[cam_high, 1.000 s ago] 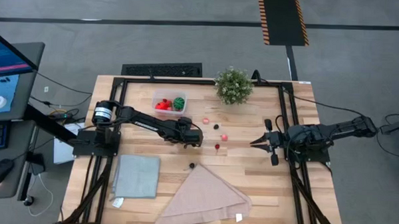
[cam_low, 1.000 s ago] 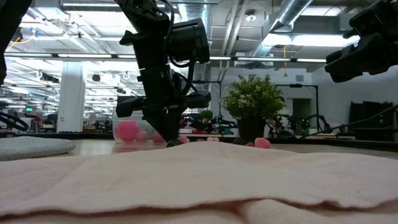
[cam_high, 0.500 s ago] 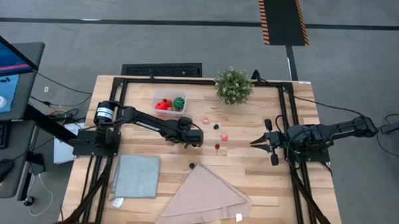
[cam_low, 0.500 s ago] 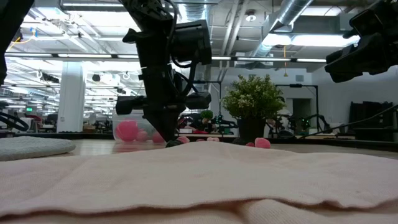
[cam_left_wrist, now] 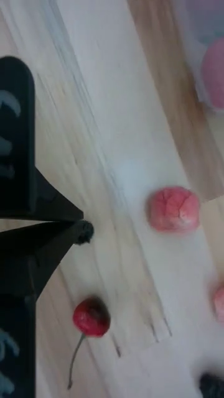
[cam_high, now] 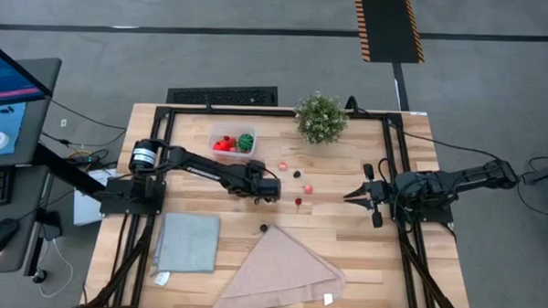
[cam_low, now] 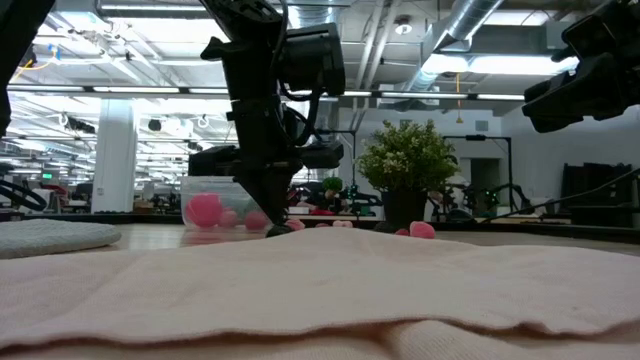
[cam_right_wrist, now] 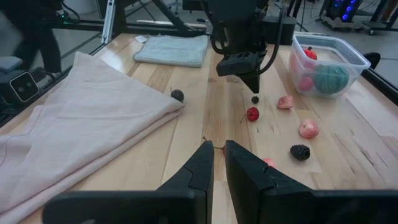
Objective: Pick and placing Produce into tupperware
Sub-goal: Put the blueberry into the transparent container
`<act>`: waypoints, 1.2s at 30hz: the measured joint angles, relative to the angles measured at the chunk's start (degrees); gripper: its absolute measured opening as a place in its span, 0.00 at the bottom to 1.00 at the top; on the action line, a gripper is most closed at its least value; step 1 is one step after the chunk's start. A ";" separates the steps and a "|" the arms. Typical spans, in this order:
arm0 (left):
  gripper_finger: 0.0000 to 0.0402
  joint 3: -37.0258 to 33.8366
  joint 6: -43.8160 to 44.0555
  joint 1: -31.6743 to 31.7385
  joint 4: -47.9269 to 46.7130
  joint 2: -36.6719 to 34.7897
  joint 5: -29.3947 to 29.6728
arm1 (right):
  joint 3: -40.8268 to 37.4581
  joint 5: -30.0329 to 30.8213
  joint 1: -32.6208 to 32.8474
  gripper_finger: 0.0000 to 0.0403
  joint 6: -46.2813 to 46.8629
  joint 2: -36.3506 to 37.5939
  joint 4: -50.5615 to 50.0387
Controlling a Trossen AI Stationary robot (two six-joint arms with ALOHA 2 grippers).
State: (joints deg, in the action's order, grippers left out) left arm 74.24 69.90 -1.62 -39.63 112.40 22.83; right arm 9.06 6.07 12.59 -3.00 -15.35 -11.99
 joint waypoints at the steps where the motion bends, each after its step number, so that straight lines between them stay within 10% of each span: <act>1: 0.04 0.00 -0.23 -0.20 0.12 0.00 0.05 | 0.00 0.00 0.01 0.16 -0.01 0.00 0.00; 13: 0.53 -0.63 -0.63 -0.36 2.16 0.26 -0.04 | 0.00 0.00 -0.01 0.16 0.01 0.01 0.00; 36: 0.31 -5.84 -0.52 0.71 9.83 0.05 -1.07 | 0.02 0.00 0.00 0.16 0.00 0.02 0.02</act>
State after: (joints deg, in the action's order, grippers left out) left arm 68.39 69.38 -0.91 -29.81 112.45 21.76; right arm 9.08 6.07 12.59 -2.99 -15.33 -11.97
